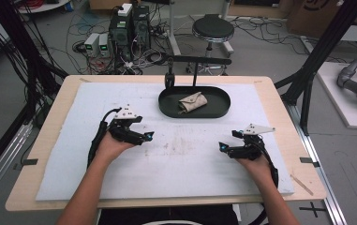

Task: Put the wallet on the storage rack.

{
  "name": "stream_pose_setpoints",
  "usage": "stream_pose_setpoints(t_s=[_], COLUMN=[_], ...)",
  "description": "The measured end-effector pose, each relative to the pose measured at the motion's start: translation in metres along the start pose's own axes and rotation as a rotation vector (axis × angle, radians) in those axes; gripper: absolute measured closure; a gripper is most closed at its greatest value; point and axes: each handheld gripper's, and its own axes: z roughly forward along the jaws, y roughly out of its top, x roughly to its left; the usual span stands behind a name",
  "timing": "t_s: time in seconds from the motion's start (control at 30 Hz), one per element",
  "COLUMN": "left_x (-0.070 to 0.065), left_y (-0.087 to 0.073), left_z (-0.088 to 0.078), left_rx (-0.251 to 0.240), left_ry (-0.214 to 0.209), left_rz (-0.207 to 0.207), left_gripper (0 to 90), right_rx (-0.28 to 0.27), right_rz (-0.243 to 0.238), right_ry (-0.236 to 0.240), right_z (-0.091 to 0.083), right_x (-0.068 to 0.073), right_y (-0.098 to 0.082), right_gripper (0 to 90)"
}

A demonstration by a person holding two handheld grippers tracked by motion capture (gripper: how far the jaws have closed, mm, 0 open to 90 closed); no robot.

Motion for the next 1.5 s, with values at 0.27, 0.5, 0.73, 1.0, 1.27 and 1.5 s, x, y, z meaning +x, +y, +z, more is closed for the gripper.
stream_pose_setpoints(t_s=[0.27,0.5,0.73,1.0,1.27,1.5], left_x=[-0.003,0.001,0.0,-0.001,-0.002,-0.001], left_y=[-0.027,-0.047,-0.047,-0.048,-0.051,-0.052], left_z=[-0.029,-0.038,-0.036,-0.037,-0.037,-0.036], left_rx=[-0.055,-0.082,-0.078,-0.085,-0.075,-0.076], left_ry=[0.04,0.071,0.054,0.046,0.044,0.034], left_rz=[-0.04,-0.066,-0.057,-0.069,-0.074,-0.079], left_gripper=[17.8,17.4,17.4,17.4,17.4,17.4], right_rx=[-0.005,-0.014,-0.012,-0.014,-0.021,-0.021], right_rz=[0.011,0.019,0.024,0.015,0.019,0.02], right_ry=[0.009,0.006,-0.004,-0.01,-0.002,-0.002], right_z=[0.0,-0.001,0.0,0.0,0.002,0.002], right_x=[-0.001,-0.002,-0.005,-0.003,-0.004,-0.004], right_y=[0.0,0.0,0.0,0.0,0.001,0.001], right_gripper=[17.9,17.9,17.9,17.9,18.0,17.9])
